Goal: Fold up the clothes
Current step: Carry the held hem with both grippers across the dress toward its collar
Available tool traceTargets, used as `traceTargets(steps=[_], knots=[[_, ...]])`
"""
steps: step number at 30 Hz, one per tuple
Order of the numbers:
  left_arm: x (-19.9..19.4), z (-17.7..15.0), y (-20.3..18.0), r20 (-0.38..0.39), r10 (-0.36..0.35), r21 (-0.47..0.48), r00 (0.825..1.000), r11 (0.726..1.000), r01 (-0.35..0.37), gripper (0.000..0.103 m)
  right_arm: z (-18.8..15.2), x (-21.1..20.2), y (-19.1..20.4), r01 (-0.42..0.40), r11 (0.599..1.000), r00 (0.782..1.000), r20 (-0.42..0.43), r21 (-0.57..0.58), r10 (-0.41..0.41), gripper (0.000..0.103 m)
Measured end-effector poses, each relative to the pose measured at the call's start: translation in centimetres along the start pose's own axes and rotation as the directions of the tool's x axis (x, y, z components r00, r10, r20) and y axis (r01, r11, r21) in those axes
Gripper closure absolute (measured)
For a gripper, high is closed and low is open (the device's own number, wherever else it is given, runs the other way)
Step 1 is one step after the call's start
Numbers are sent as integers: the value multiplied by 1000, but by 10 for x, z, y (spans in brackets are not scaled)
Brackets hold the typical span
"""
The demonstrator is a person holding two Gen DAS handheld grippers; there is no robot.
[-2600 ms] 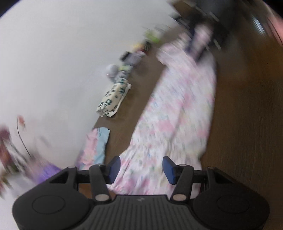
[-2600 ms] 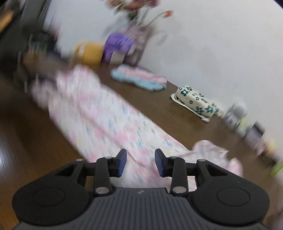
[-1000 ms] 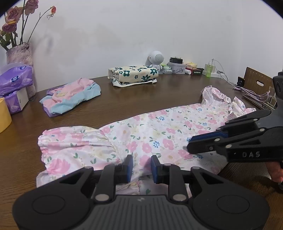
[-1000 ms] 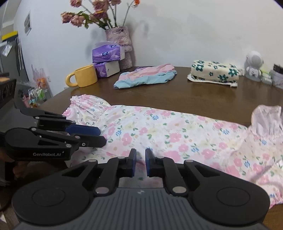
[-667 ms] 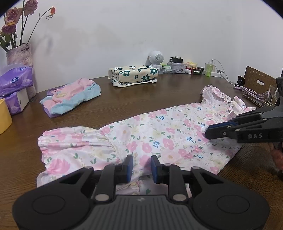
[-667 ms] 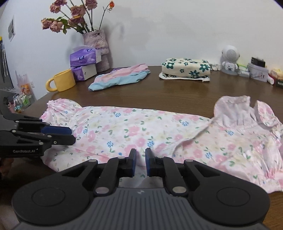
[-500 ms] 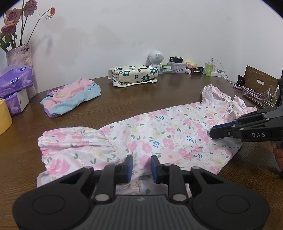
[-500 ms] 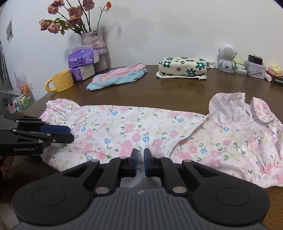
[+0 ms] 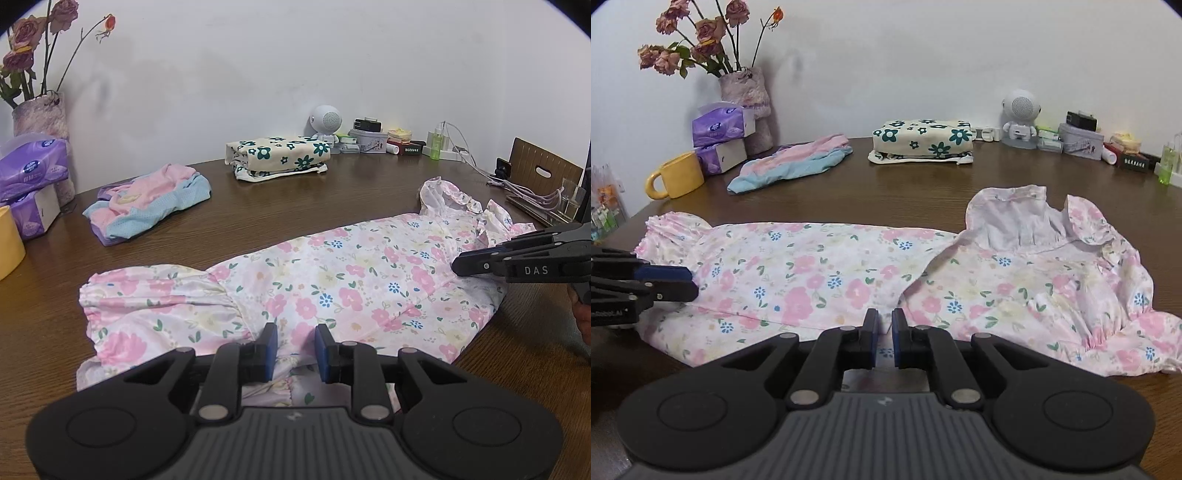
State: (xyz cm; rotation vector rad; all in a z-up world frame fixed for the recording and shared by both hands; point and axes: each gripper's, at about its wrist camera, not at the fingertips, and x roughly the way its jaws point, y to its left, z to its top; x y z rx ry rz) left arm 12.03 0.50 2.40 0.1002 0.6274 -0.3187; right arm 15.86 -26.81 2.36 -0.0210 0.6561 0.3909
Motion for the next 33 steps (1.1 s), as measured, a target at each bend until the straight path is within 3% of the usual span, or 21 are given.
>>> traceTargets(steps=[4, 8, 14, 23, 33], knots=[[-1, 1, -1, 2, -1, 7, 1000, 1000, 1, 82, 5, -4, 0, -8, 1000, 1000, 3, 5, 8, 95], [-14, 11, 5, 35, -58, -36, 998, 998, 60, 79, 26, -5, 11, -44, 999, 998, 36, -30, 45, 88], [-24, 42, 18, 102, -32, -45, 994, 998, 37, 75, 61, -4, 33, -98, 989, 991, 83, -108, 108, 84], [26, 52, 40, 13, 14, -67, 1000, 998, -13, 74, 84, 72, 87, -178, 971, 984, -47, -159, 173, 84], [45, 36, 65, -24, 47, -126, 999, 991, -50, 78, 72, 103, 97, -158, 974, 986, -70, -161, 148, 84]])
